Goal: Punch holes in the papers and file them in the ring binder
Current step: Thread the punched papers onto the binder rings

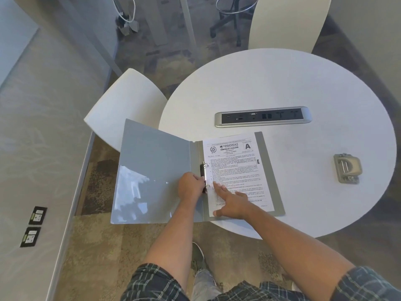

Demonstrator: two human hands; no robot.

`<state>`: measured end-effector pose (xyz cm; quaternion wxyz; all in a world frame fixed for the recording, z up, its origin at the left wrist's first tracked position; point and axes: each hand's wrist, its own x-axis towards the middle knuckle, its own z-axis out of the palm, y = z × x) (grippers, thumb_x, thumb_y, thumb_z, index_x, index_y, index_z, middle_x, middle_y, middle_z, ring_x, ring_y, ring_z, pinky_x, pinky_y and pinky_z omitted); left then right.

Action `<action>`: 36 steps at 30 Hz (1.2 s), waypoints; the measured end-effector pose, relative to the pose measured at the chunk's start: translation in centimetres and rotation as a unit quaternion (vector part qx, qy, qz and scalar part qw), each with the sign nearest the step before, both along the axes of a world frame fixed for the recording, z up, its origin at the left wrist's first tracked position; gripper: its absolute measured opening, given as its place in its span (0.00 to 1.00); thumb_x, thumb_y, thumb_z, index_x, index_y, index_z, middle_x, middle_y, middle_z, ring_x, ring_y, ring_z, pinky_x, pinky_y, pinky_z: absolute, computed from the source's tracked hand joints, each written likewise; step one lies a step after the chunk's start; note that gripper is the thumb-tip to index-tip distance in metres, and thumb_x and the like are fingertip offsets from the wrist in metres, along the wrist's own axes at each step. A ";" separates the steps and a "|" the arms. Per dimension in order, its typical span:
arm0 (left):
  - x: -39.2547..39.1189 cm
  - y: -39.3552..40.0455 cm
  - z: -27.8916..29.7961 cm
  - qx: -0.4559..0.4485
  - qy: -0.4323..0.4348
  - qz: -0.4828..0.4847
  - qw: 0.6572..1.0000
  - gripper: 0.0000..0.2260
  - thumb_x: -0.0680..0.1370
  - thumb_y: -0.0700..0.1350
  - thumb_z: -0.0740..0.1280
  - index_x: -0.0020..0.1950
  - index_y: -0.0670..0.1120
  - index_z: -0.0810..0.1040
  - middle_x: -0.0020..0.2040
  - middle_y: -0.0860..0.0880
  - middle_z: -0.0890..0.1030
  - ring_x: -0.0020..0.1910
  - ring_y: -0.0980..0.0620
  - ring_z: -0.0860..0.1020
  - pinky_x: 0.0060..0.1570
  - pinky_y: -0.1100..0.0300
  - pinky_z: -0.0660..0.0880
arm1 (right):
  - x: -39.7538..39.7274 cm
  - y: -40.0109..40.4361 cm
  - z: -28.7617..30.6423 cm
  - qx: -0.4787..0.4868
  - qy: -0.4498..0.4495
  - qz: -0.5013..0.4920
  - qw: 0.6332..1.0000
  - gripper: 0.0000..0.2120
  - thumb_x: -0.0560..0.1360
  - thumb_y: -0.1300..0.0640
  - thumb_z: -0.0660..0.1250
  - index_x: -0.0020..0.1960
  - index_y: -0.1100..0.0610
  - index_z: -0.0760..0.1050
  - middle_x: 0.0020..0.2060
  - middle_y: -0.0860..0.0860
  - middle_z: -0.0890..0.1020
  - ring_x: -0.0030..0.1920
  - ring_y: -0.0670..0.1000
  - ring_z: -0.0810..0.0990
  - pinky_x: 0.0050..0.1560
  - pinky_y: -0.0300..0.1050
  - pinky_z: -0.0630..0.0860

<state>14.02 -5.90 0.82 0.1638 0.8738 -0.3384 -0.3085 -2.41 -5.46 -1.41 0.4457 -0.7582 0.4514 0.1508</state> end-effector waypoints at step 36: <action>0.5 -1.0 -1.3 -0.037 0.145 0.060 0.987 0.08 0.73 0.38 0.75 0.48 0.44 0.79 0.44 0.48 0.85 0.41 0.50 0.84 0.38 0.53 0.84 | -0.5 0.3 1.4 0.026 -0.015 -0.042 0.999 0.43 0.79 0.45 0.67 0.82 0.41 0.41 0.82 0.45 0.48 0.81 0.55 0.51 0.78 0.53 0.47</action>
